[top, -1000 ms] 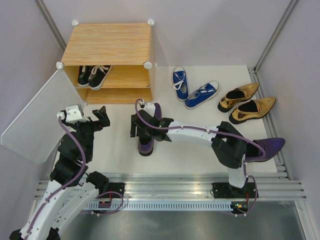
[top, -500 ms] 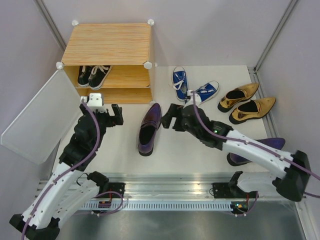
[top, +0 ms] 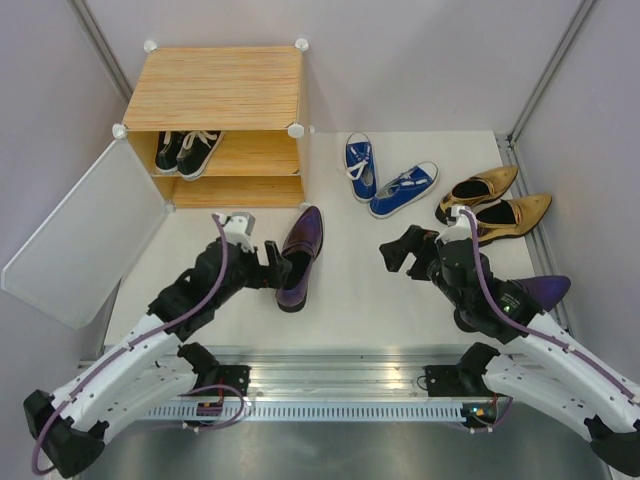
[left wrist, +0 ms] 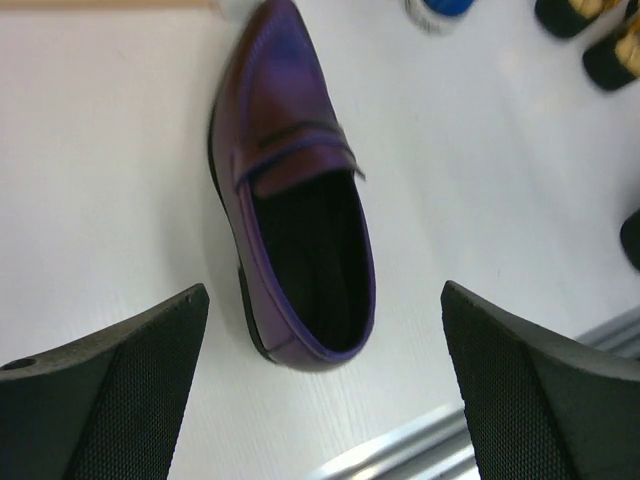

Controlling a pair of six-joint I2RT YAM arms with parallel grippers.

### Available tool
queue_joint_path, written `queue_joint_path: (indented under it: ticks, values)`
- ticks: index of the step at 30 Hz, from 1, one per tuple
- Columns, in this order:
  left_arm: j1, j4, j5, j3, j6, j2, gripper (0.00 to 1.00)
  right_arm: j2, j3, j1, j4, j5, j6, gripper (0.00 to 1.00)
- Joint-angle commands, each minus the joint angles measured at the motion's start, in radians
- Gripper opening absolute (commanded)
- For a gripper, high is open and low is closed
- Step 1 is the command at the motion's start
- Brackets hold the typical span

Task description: Place and organize the shoes in the shoe cabinet

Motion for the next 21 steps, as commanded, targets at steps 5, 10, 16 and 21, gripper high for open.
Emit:
queue_joint_path:
  ticks: [5,10,16,21]
  values:
    - [-0.341,0.030,-0.271,-0.060,-0.133,0.124,1.00,0.006,-0.067,-0.004,-0.034,0.014,-0.061,0.98]
    - [-0.452,-0.007,-0.457,-0.087,-0.223,0.187,1.00,-0.011,-0.084,-0.009,-0.037,0.023,-0.096,0.98]
    - [-0.486,-0.019,-0.537,-0.138,-0.309,0.213,1.00,-0.019,-0.093,-0.013,-0.039,0.026,-0.121,0.98]
    - [-0.487,0.062,-0.508,-0.137,-0.266,0.296,0.99,-0.008,-0.093,-0.018,-0.037,0.043,-0.141,0.98]
